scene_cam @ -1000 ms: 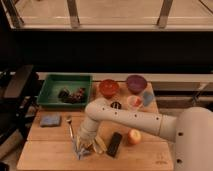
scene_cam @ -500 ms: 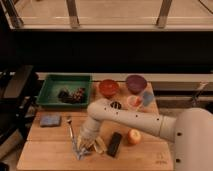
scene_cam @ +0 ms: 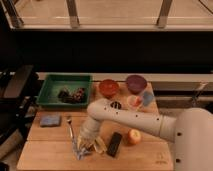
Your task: Wipe table surface with towel
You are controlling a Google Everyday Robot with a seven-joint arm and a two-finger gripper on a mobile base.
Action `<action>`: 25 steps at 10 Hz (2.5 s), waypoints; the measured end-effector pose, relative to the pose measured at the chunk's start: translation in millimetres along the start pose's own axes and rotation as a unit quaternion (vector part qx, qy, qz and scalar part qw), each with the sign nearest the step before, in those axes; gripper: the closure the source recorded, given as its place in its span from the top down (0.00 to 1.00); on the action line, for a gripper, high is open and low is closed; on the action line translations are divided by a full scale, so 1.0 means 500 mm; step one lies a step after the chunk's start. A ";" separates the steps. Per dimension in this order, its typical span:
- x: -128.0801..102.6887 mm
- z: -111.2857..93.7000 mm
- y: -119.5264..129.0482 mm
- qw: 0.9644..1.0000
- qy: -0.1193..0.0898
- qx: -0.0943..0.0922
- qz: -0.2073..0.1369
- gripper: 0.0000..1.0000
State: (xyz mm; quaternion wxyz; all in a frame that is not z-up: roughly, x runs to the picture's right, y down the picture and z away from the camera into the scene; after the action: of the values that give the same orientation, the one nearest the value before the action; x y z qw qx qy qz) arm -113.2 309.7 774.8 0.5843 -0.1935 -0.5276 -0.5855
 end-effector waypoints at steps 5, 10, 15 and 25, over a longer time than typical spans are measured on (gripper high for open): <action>-0.014 -0.039 -0.017 1.000 0.001 -0.002 0.001 0.08; -0.021 -0.055 -0.028 1.000 0.000 -0.001 0.001 0.08; -0.048 -0.063 0.013 0.999 0.001 -0.023 0.040 0.08; 0.055 -0.101 -0.020 0.998 0.005 -0.053 0.018 0.08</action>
State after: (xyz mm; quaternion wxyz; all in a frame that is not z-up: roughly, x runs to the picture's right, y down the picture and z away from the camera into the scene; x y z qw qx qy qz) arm -109.0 251.5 775.6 0.5863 -0.2308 -0.4896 -0.6027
